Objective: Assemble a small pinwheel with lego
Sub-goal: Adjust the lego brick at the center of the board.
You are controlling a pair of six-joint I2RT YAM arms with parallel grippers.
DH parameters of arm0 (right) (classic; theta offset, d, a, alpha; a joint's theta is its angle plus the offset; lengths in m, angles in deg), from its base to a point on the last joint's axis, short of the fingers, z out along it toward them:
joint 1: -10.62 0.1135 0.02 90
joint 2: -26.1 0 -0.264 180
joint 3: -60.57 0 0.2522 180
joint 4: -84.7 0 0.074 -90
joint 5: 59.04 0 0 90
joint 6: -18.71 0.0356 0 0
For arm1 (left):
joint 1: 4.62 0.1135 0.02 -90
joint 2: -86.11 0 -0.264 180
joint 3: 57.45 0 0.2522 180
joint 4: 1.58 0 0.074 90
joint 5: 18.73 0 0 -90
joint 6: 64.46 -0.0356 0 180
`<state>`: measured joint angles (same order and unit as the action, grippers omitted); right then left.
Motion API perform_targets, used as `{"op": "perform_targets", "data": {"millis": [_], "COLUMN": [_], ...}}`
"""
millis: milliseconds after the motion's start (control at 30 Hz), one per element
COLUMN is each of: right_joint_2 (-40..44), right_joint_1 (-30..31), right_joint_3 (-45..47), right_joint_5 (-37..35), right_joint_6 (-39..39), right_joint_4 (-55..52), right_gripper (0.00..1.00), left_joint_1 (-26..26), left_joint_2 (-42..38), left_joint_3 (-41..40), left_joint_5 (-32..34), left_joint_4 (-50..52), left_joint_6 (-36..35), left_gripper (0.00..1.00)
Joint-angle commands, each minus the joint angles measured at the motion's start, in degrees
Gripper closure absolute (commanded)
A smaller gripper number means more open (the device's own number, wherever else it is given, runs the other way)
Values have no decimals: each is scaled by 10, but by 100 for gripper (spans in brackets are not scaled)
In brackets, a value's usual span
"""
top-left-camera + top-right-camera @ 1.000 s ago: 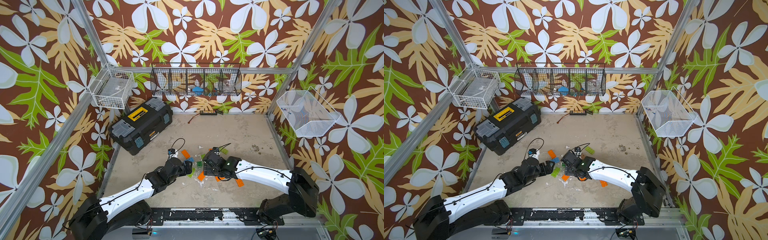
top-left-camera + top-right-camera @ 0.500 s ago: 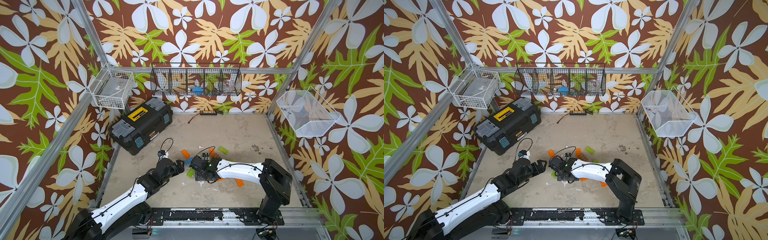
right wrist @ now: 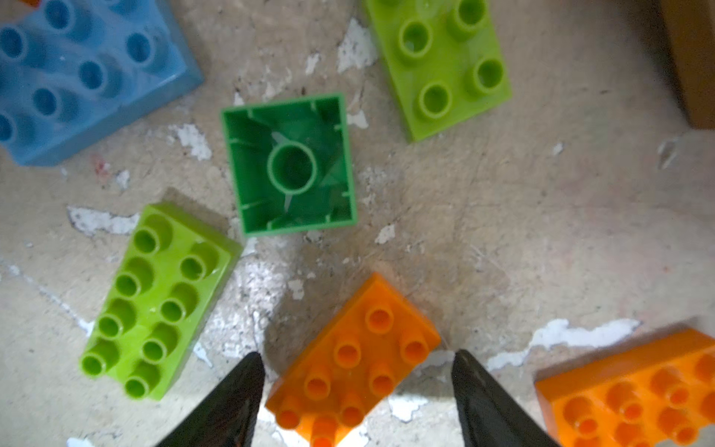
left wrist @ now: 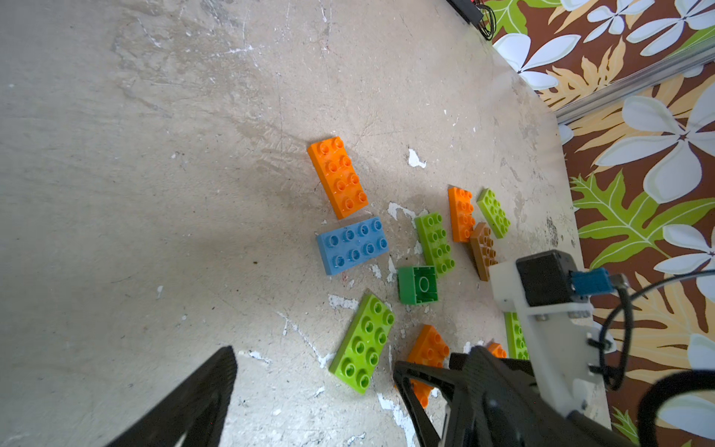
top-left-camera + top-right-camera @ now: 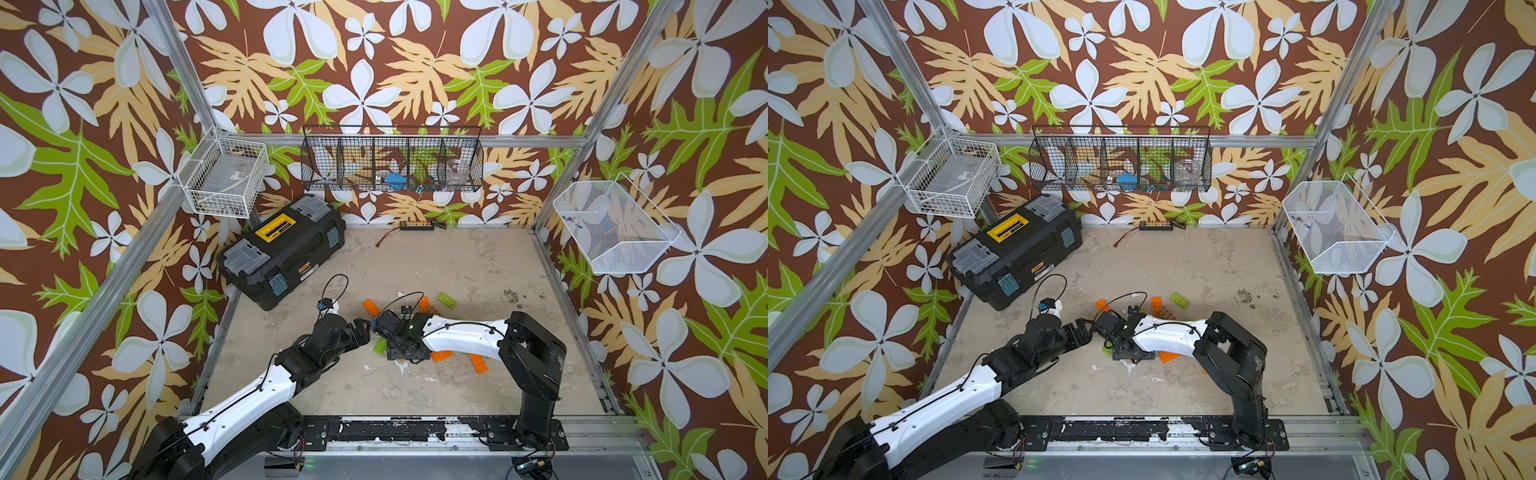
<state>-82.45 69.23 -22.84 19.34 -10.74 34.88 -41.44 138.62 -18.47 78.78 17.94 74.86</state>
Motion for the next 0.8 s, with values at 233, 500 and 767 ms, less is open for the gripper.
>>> {"op": "perform_targets", "data": {"millis": [233,500,767], "right_joint_2": [0,37,38], "right_joint_1": [1,-1,-13], "right_joint_3": [19,67,75], "right_joint_5": [-6,-6,6], "right_joint_6": [-6,3,-8], "right_joint_4": [-15,-13,2], "right_gripper": [23,32,54], "left_joint_1": [2,2,2], "left_joint_2": [-2,17,22], "left_joint_3": [-3,-4,-9], "left_joint_5": [-3,-13,-19], "left_joint_4": [8,-9,-17], "left_joint_6": [-3,1,3], "left_gripper": [5,6,6]}}
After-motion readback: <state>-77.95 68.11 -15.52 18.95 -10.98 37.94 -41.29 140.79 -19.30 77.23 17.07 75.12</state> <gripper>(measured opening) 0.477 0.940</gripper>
